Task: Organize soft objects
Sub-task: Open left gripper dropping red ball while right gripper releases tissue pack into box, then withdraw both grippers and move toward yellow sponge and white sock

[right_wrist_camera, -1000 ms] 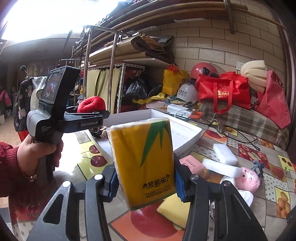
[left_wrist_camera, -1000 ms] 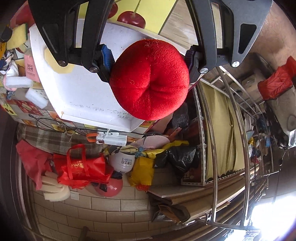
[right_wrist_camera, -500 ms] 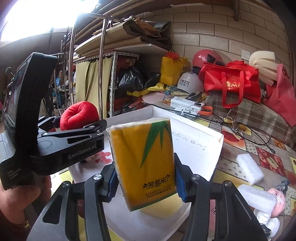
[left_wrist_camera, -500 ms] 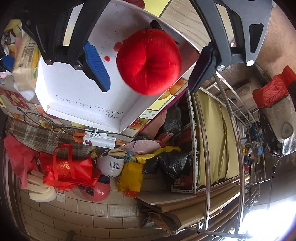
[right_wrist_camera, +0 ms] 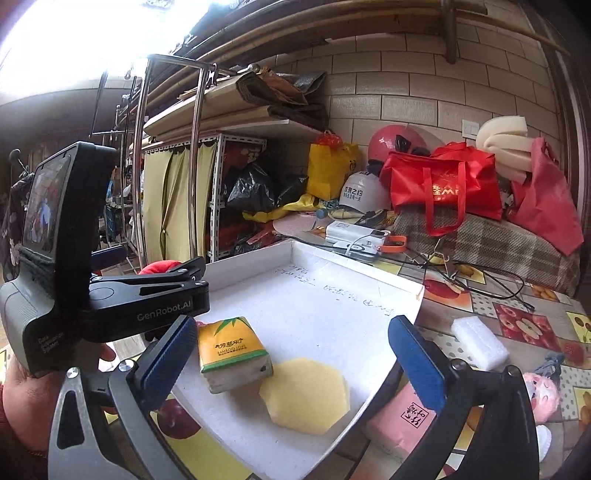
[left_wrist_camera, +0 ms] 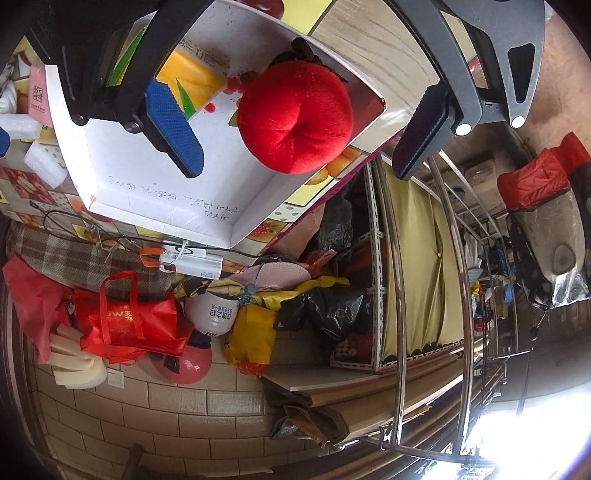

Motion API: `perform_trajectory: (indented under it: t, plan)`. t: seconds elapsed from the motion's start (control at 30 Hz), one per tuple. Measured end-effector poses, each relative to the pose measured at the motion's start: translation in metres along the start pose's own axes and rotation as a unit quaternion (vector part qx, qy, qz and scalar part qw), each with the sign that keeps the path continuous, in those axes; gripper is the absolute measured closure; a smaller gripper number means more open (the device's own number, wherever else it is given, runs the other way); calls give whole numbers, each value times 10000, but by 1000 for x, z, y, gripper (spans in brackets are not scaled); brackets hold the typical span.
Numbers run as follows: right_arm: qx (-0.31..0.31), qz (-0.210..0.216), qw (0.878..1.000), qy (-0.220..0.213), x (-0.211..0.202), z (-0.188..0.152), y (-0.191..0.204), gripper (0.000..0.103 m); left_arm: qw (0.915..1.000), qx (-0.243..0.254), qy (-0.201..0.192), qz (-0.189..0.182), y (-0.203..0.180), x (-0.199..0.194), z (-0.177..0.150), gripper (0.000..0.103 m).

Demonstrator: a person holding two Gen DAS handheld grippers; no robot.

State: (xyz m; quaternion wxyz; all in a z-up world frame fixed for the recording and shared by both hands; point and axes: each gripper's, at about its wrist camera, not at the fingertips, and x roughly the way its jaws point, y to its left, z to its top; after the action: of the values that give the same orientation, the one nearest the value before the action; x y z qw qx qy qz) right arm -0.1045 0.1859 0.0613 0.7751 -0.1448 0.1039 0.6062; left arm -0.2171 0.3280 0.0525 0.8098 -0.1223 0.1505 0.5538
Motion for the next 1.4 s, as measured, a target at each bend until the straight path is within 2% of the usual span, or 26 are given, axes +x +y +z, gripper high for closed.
perform_trajectory:
  t: [0.17,0.33,0.47,0.53,0.7,0.83,0.9,0.97,1.0,1.07,1.17,1.27,1.4]
  plan:
    - [-100,-54,9998,-135,-18,-5,0,0,9993,136,-349,-87,-4,-14,-3,0]
    - [-150,-243,9996,-8,-27,-10,-7,0,9991,85,-269,-325,-5,-20,-6,0]
    - [143,-462,9988,40,-42,-17,-37,0,9967,372,-304,-653,-21,-37,-12,0]
    - [364,-641,9972,89,-51,-24,-60,0,9931,620,-325,-943,-37,-49,-17,0]
    - [1088,-1275,9855,276,-76,-41,-131,0,9754,1030,-93,-1948,-79,-76,-29,0]
    - [1894,-1686,9659,528,-96,-58,-187,0,9532,1310,193,-2718,-112,-98,-39,0]
    - [2317,-1722,9544,756,-100,-69,-211,0,9344,1485,522,-3197,-131,-105,-46,0]
    - [2668,-1574,9452,1030,-100,-79,-229,2,9057,1662,1041,-3759,-150,-107,-54,0]
    - [2802,-1440,9421,1150,-98,-84,-236,7,8971,1797,1256,-3837,-161,-108,-59,0]
    - [2993,-1182,9378,1306,-92,-89,-241,16,8993,2087,1443,-3562,-179,-110,-68,0]
    - [2882,-842,9421,1492,-81,-89,-234,29,8971,2087,1698,-3505,-188,-106,-73,0]
    - [2753,-599,9471,1534,-68,-82,-225,30,8967,2060,2002,-3367,-192,-95,-78,0]
    - [2746,-258,9446,1780,-41,-80,-214,30,8923,1987,2296,-3340,-196,-84,-83,0]
